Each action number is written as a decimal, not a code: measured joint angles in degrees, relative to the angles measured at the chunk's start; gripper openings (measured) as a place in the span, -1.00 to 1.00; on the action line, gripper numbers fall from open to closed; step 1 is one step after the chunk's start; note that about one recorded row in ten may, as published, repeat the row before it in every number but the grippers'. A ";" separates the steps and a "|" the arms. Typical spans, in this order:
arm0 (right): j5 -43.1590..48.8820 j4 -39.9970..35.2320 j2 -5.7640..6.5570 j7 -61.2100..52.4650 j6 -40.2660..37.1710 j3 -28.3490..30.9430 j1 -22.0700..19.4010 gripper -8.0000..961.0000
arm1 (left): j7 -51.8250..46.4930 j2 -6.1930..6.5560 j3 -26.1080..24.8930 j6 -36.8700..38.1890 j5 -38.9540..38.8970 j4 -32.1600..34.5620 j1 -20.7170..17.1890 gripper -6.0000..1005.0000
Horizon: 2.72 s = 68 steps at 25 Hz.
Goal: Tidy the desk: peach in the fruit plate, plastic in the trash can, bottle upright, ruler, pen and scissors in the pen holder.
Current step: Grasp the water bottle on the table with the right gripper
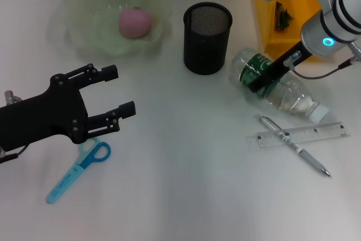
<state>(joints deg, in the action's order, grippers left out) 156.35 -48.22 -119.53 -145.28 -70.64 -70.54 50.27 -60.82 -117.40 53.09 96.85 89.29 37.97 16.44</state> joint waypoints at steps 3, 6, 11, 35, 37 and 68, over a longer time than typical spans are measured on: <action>0.00 -0.02 0.00 0.00 0.31 0.09 -0.06 0.72 | 0.00 0.05 0.00 0.01 0.00 0.00 0.00 0.57; -0.30 -0.05 0.00 0.00 0.62 -0.06 0.10 0.72 | 0.00 0.04 0.05 0.01 0.00 0.00 0.04 0.57; -1.25 -1.79 0.00 0.00 0.88 -0.21 -0.17 0.72 | 0.00 0.01 0.07 -0.04 0.00 0.00 0.07 0.57; 0.33 -10.78 0.21 -3.56 -6.84 -0.18 -3.81 0.72 | 0.00 0.15 -0.18 -0.11 0.00 0.00 0.09 0.57; 1.77 -11.81 0.23 -4.48 -8.15 -0.19 -4.03 0.72 | 0.00 0.15 -0.18 -0.13 0.00 0.00 0.09 0.57; 3.34 -14.89 0.18 -8.79 -17.69 -0.25 -6.58 0.72 | 0.00 0.15 -0.09 -2.34 0.00 0.00 0.37 0.57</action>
<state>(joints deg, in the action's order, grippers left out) 159.69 -63.11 -119.35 -154.07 -88.34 -70.79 43.69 -60.82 -117.25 52.99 94.51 89.29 37.97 16.80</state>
